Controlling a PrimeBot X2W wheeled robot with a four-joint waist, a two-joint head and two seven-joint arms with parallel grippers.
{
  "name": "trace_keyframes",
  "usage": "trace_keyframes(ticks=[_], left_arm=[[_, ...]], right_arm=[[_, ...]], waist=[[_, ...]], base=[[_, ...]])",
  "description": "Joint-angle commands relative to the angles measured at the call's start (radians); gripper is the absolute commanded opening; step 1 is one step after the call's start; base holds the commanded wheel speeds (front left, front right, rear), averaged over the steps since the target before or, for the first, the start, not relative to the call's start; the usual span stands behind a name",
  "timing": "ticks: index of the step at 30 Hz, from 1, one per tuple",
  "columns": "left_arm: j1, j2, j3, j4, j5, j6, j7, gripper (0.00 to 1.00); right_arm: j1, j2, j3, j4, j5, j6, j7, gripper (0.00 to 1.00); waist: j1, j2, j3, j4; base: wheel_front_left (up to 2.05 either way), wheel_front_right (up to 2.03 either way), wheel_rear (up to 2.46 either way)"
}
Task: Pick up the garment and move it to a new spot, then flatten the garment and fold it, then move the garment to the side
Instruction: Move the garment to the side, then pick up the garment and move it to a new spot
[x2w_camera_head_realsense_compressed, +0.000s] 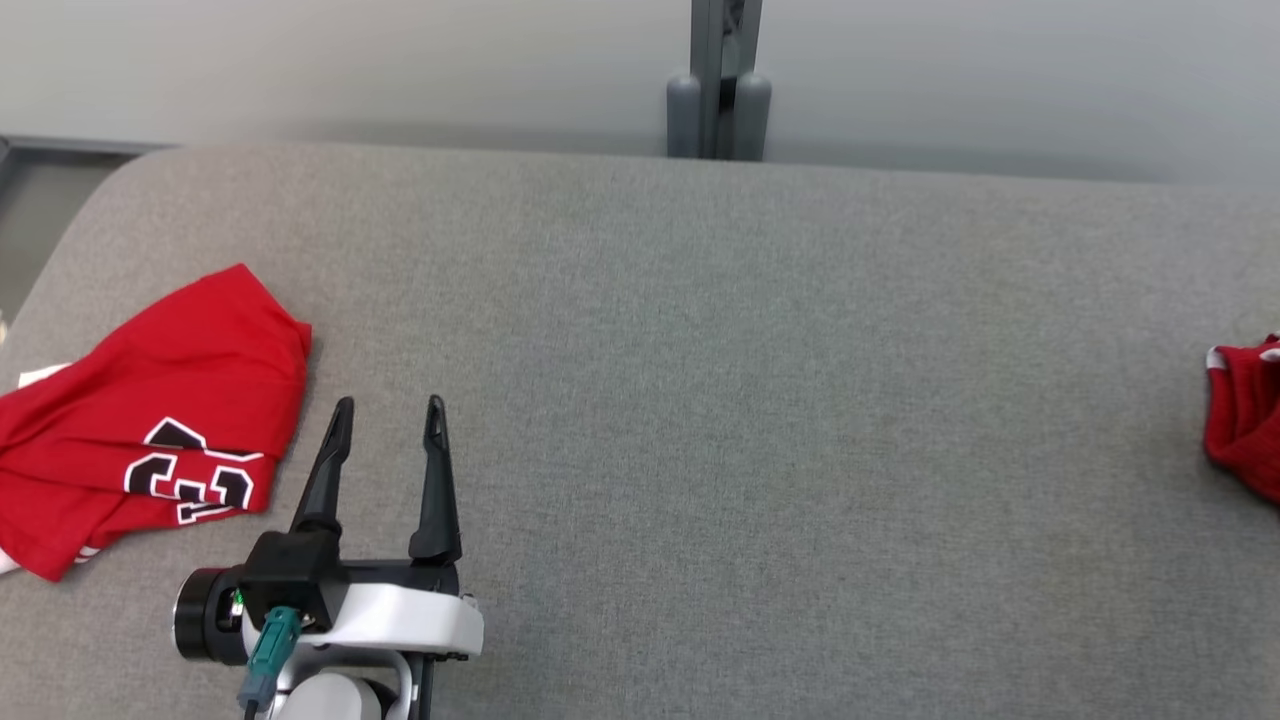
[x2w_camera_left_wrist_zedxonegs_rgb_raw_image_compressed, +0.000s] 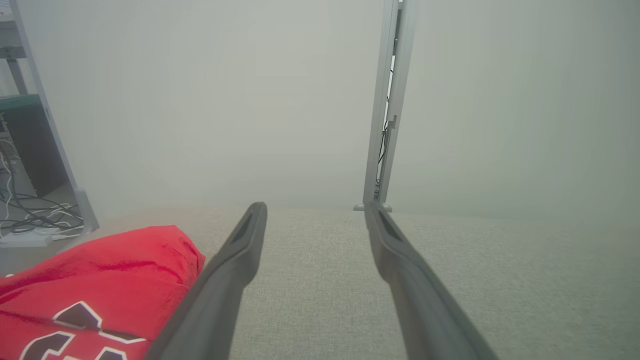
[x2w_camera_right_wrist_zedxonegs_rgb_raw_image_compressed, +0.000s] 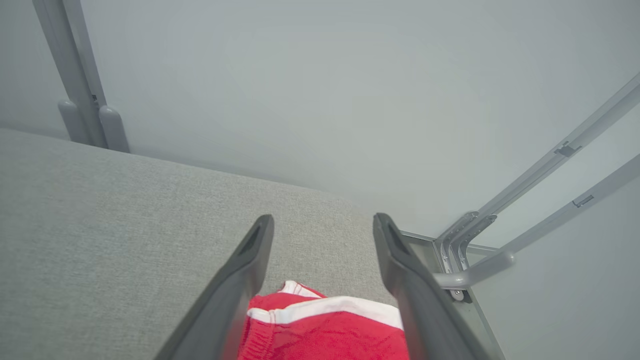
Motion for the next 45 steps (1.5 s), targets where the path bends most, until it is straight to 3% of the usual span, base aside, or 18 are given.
trace_keyframes(ticks=[1,5,12,17,23,28,38,45], left_arm=[[0.012,0.004,0.010,-0.001,-0.006,0.003,-0.003,1.00],[0.032,0.004,0.023,-0.005,0.007,-0.007,-0.003,1.00],[0.048,0.004,0.025,0.003,0.010,-0.015,-0.003,1.00],[0.074,0.004,0.030,-0.013,0.012,-0.015,-0.003,1.00],[0.113,0.004,0.017,-0.035,0.027,-0.024,-0.003,1.00],[0.158,0.004,0.024,-0.045,0.025,-0.018,-0.004,1.00],[0.186,0.004,0.034,-0.043,0.032,-0.020,-0.003,1.00],[0.160,0.004,0.043,-0.044,0.037,-0.024,-0.003,1.00]], right_arm=[[0.006,0.025,-0.018,-0.003,0.015,0.000,-0.024,1.00],[0.075,0.146,-0.090,-0.106,0.086,0.000,-0.062,1.00],[0.364,0.257,-0.257,-0.560,0.117,0.000,-0.061,1.00],[0.590,0.365,-0.405,-0.832,-0.047,0.000,-0.062,1.00],[0.795,0.502,-0.548,-1.022,-0.214,0.000,-0.062,1.00],[0.912,0.526,-0.563,-1.087,-0.304,0.000,-0.062,1.00],[0.988,0.528,-0.569,-1.097,-0.231,0.000,-0.062,1.00],[0.973,0.528,-0.577,-1.095,-0.216,0.000,-0.062,1.00]], waist=[[0.0000,0.0000,-0.040,-0.014],[0.0000,0.0000,-0.089,-0.026],[0.0000,0.0000,-0.144,-0.043],[0.0000,0.0000,-0.160,-0.060],[0.0000,0.0000,-0.186,-0.061],[0.0000,0.0000,-0.213,-0.067],[0.0000,0.0000,-0.228,-0.064],[0.0000,0.0000,-0.215,-0.020]], base=[[0.00,0.00,0.00],[0.00,0.00,0.00],[0.00,0.00,0.00],[0.00,0.00,0.00],[0.00,0.00,0.00],[0.00,0.00,0.00],[0.00,0.00,0.00],[0.00,0.00,0.00]])
